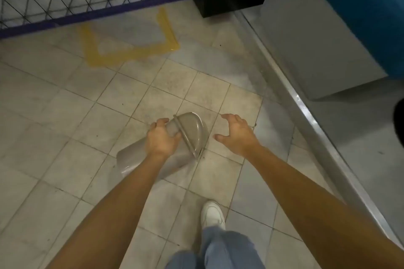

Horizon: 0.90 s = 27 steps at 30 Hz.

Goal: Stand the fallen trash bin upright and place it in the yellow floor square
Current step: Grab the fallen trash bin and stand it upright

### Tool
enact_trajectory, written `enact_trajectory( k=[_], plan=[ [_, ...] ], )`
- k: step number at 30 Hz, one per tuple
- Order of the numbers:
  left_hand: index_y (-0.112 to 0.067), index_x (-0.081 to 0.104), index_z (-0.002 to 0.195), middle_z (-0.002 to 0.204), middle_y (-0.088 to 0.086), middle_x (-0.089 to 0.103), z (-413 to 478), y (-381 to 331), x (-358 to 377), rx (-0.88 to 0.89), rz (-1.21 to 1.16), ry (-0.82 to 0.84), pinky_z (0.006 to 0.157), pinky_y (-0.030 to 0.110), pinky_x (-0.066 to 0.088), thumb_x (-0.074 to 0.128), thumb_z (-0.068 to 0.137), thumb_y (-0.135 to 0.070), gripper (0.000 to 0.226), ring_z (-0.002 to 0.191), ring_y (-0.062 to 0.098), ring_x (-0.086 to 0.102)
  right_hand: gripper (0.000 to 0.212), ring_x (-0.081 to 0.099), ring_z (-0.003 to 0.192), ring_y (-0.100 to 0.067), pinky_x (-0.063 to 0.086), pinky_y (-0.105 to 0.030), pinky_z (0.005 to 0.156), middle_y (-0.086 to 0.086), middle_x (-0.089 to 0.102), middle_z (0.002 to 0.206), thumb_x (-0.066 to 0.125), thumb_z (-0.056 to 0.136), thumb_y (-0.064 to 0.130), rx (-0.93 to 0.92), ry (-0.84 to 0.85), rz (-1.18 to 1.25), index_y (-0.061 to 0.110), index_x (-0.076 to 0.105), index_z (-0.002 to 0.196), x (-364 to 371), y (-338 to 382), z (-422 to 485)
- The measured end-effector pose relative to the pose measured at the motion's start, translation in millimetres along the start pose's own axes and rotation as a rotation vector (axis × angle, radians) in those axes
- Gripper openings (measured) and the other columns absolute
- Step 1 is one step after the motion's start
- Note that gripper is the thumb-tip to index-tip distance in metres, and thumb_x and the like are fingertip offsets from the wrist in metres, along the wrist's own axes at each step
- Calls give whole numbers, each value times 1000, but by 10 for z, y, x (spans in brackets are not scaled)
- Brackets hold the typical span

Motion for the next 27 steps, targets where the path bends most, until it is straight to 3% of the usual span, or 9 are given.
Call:
enact_trajectory(
  k=[12,17,21,27],
  plan=[
    [-13,45,127,109,7,66,826,633,1114,45,-119,-2,73,24,41,72,76,-27,59,101,24,61,70,34,133,-25,32,-38,108,-9,35,147,59,85,37,16,77,44,17,26,143,1396,-582,959],
    [-11,44,127,99,10,68,958,686,1240,79,-160,-48,80,35,50,73,74,-24,61,96,28,63,72,42,127,-28,34,-31,99,-12,40,143,60,84,33,7,115,102,16,24,143,1676,-632,1128],
    [-11,43,128,100,13,69,996,707,1250,75,-189,-76,80,34,49,73,71,-22,65,97,28,62,69,51,116,-24,36,-25,84,-9,49,135,61,84,32,13,95,219,15,26,141,1769,-632,1177],
    [-9,41,126,98,15,66,958,671,1335,50,-308,-52,75,43,56,72,70,-12,64,88,32,65,70,49,119,-25,37,-25,87,-7,49,136,59,86,35,23,115,309,19,21,143,1822,-632,1130]
  ],
)
Point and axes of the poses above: each hand's wrist, its own z-axis towards the middle knuckle, its own x-axis out of the palm, y = z × x, the point moved 8 cm from there along z, towards the middle knuckle
